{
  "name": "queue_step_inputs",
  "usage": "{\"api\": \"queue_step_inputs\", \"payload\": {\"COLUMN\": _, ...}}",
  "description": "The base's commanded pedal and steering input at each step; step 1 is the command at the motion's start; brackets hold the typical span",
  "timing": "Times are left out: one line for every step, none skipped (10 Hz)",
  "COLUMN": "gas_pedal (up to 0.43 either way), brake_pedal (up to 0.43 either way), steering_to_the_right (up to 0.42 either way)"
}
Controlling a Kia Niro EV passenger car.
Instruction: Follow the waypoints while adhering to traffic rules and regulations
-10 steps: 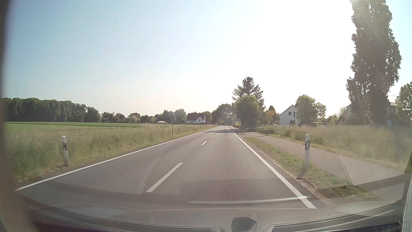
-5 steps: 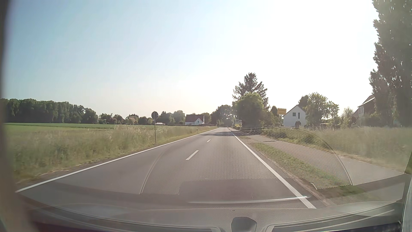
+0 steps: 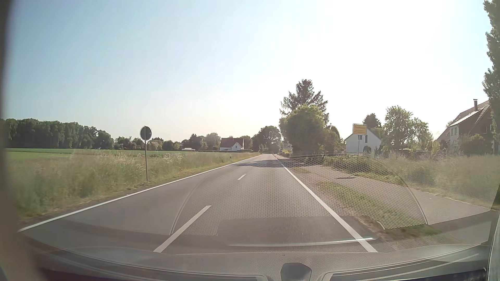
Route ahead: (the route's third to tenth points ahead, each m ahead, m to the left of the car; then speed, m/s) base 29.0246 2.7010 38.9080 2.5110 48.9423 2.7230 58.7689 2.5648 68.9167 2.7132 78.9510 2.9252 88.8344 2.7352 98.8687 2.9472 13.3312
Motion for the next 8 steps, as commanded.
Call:
{"api": "queue_step_inputs", "payload": {"gas_pedal": 0.130, "brake_pedal": 0.006, "steering_to_the_right": 0.008}}
{"api": "queue_step_inputs", "payload": {"gas_pedal": 0.130, "brake_pedal": 0.006, "steering_to_the_right": 0.008}}
{"api": "queue_step_inputs", "payload": {"gas_pedal": 0.130, "brake_pedal": 0.006, "steering_to_the_right": 0.008}}
{"api": "queue_step_inputs", "payload": {"gas_pedal": 0.130, "brake_pedal": 0.006, "steering_to_the_right": 0.007}}
{"api": "queue_step_inputs", "payload": {"gas_pedal": 0.130, "brake_pedal": 0.006, "steering_to_the_right": 0.006}}
{"api": "queue_step_inputs", "payload": {"gas_pedal": 0.130, "brake_pedal": 0.006, "steering_to_the_right": 0.006}}
{"api": "queue_step_inputs", "payload": {"gas_pedal": 0.130, "brake_pedal": 0.006, "steering_to_the_right": 0.005}}
{"api": "queue_step_inputs", "payload": {"gas_pedal": 0.157, "brake_pedal": 0.006, "steering_to_the_right": 0.005}}
